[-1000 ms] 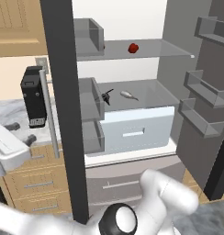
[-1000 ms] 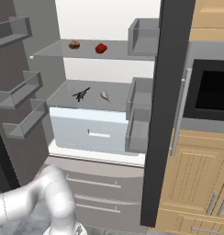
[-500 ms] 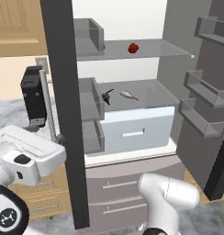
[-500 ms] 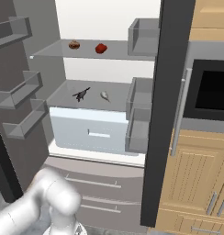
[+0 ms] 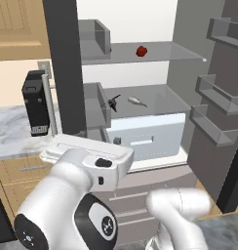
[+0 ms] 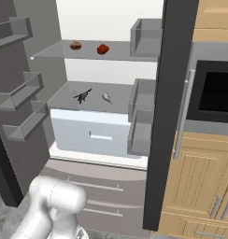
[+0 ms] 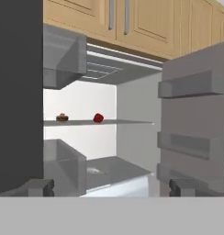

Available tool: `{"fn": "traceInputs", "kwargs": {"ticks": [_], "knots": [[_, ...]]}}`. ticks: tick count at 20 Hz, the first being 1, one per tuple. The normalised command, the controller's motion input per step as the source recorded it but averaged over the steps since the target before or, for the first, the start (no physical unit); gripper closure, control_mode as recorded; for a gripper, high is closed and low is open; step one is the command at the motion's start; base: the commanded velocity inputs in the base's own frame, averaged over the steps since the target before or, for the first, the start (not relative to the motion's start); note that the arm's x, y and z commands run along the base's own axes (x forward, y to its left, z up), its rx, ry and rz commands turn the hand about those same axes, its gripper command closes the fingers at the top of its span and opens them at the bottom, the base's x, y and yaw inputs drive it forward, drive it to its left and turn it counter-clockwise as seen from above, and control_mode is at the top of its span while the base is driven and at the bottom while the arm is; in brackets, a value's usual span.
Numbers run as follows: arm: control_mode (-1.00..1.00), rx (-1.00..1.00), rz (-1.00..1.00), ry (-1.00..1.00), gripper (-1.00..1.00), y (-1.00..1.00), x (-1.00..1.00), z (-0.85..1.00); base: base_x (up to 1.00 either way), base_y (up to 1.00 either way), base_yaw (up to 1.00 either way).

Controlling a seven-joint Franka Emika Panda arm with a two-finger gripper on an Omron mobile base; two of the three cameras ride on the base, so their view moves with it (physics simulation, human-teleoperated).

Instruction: Gather the mushroom and bell pepper from the fridge and place them on a tray on the dining counter. Then gather the fishs from the fridge and place them on the other tray.

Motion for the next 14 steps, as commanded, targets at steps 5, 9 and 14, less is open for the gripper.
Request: {"fn": "traceInputs", "kwargs": {"ticks": [5,9,14], "knots": [[-1.00,0.00,0.24,0.01,-1.00,-0.97,-0.19,0.03,0.00,0.00,0.00],[-1.00,0.01,0.24,0.04,-1.00,-0.94,-0.05,0.12,0.00,0.00,0.00],[-1.00,0.02,0.22,0.08,-1.00,-0.74,0.00,0.18,0.00,0.00,0.00]]}}
